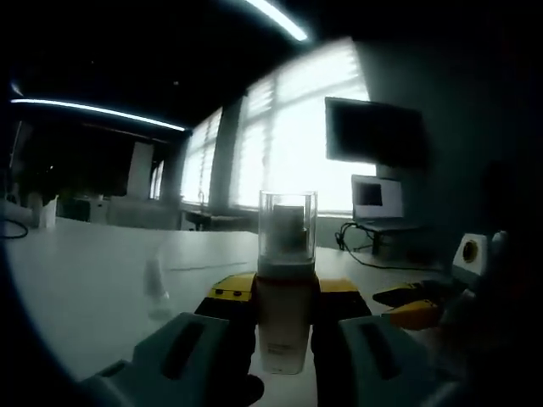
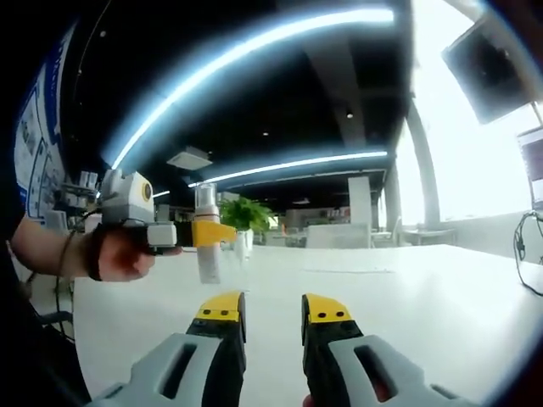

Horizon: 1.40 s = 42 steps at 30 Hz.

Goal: Clamp pump bottle remove cover press pump head put on cover

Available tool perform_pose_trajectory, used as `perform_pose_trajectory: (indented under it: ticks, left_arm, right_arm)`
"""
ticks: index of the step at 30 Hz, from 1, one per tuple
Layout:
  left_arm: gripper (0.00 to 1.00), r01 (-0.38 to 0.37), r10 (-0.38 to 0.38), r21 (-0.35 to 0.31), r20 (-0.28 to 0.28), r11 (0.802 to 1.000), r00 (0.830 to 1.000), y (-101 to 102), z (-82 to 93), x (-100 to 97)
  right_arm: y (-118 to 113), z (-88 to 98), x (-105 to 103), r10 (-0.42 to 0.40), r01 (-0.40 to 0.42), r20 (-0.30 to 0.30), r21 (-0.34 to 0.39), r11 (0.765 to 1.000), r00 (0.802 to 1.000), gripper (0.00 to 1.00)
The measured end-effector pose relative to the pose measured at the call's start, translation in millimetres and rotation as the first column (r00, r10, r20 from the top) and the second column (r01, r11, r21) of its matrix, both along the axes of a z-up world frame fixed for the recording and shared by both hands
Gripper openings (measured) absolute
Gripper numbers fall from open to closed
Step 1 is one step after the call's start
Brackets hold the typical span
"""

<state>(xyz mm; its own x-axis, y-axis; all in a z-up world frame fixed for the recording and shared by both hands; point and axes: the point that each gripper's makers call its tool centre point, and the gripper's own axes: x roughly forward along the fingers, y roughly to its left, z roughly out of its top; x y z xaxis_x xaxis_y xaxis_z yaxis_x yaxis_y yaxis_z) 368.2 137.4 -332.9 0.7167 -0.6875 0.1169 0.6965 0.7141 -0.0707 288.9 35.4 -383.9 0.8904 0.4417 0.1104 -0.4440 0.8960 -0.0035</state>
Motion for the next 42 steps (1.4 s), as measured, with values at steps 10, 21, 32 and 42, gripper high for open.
perform_pose_trajectory:
  ticks: [10, 21, 32, 42]
  left_arm:
    - [0.15, -0.057, 0.057, 0.037, 0.006, 0.998, 0.998, -25.1, -5.2, 38.8]
    - [0.15, -0.224, 0.221, -0.034, -0.071, 0.974, 0.973, -13.0, -25.6, 94.0]
    - [0.15, -0.282, 0.283, 0.027, -0.031, 0.959, 0.959, -36.8, -36.7, 112.2]
    - [0.15, -0.322, 0.323, 0.034, -0.103, 0.946, 0.941, -45.6, -59.5, 118.2]
  right_arm:
    - [0.1, 1.3, 0.4, 0.005, -0.005, -0.001, 0.012, 1.000, 1.000, 0.21]
    - [-0.4, 1.0, -0.1, 0.008, -0.008, -0.001, 0.011, 1.000, 1.000, 0.21]
    - [-4.5, 4.1, -0.1, 0.000, 0.000, -0.006, 0.052, 0.999, 1.000, 0.21]
    - [-6.2, 4.1, -0.6, -0.011, 0.011, -0.003, 0.051, 0.999, 1.000, 0.21]
